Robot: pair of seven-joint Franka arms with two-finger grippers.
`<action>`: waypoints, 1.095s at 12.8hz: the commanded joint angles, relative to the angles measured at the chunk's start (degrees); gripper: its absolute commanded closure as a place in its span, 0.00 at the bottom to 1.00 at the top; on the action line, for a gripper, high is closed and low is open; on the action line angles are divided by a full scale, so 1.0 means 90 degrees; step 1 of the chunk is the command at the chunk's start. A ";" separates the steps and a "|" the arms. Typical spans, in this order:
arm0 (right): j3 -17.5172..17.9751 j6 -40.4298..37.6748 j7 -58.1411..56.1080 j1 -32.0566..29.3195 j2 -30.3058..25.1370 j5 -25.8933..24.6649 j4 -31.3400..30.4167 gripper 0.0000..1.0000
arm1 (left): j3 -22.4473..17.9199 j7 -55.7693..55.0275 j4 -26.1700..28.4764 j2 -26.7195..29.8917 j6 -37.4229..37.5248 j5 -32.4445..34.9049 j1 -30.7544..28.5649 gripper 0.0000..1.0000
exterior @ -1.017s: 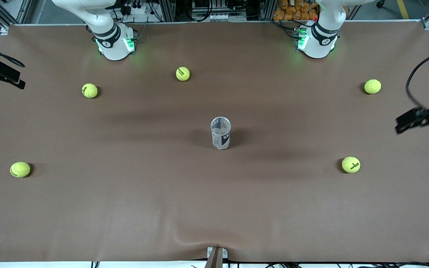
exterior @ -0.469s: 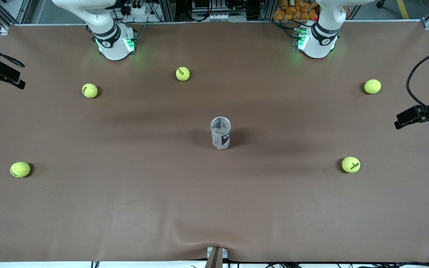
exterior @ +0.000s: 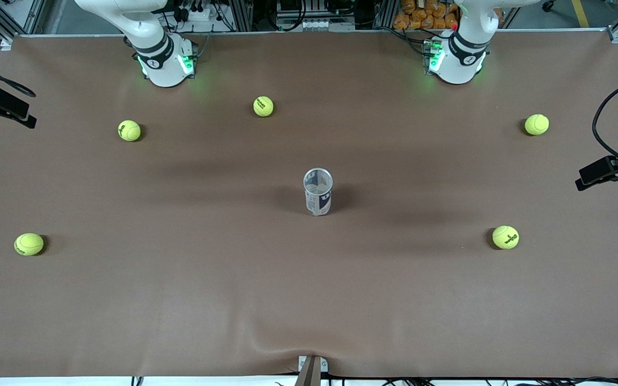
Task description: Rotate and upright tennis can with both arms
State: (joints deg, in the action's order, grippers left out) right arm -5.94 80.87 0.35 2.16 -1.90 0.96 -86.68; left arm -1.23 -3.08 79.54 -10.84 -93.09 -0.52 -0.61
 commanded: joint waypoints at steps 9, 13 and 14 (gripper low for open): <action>-0.0023 -0.0050 -0.0078 0.0004 0.0036 0.0060 0.0071 0.00 | -0.0029 0.0127 0.0010 0.0150 -0.0028 -0.0040 0.0019 0.00; -0.0023 -0.0050 -0.0078 0.0004 0.0036 0.0050 0.0071 0.00 | -0.0019 0.0107 0.0010 0.0179 0.0011 -0.0069 0.0019 0.00; -0.0023 -0.0050 -0.0088 0.0004 0.0036 0.0050 0.0071 0.00 | -0.0010 0.0107 0.0010 0.0179 0.0088 -0.0089 0.0019 0.00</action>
State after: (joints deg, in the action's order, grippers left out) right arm -5.95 80.86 0.34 2.16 -1.90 0.96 -86.68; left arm -1.21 -3.06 79.46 -9.87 -93.06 -0.63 -0.52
